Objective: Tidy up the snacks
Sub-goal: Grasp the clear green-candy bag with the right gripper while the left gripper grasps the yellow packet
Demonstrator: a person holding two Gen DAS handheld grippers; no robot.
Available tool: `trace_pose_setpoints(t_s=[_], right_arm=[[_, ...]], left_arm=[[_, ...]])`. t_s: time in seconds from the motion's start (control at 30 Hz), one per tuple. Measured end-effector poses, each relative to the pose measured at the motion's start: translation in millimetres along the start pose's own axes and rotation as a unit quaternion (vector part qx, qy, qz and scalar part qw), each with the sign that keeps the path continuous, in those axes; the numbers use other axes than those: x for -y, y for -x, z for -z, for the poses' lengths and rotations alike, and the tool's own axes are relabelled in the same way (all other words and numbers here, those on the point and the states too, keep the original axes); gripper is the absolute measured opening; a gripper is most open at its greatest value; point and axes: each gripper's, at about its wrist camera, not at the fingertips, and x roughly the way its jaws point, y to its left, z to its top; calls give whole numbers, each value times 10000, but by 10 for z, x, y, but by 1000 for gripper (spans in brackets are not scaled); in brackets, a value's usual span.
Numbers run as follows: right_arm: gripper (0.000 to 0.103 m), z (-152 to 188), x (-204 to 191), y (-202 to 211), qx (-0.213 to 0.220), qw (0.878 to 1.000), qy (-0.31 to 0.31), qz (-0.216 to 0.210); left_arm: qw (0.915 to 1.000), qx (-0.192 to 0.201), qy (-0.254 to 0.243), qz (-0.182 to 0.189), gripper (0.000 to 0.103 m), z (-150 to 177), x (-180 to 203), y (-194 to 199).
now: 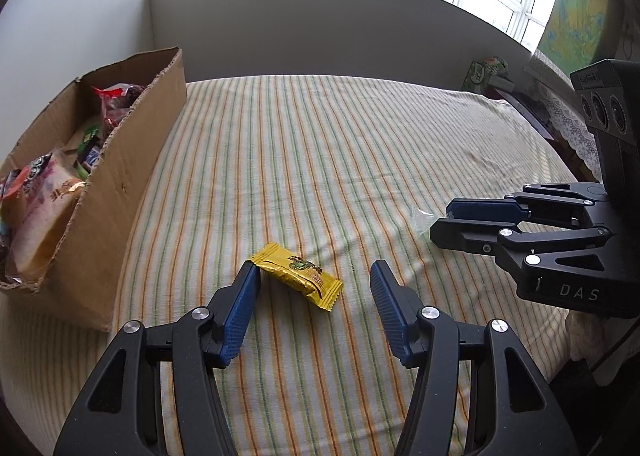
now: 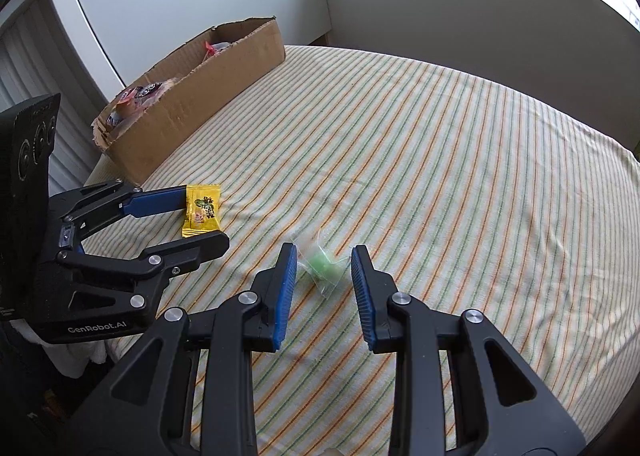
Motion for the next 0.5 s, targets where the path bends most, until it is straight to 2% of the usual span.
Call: trace_pose_setpoints(t_s=[0.17,0.33,0.43,0.5], right_arm=[[30,-6,-55,-89,-102,9998,164,112],[41,5,-96,-49,-33,9994,296,203],[41,7,-106,-26,-9,9994,328,119],[41,7,-114,-60,-65,9991,351,216]], left_arm=[[10000,-6,-13,-85,51,19,-24,-23],[9997,59,-38,-246,51,42,-64,4],[9995,67,-150,-275,47,60,-32,2],[9994,46,-162,-297,46,49,-19,-20]])
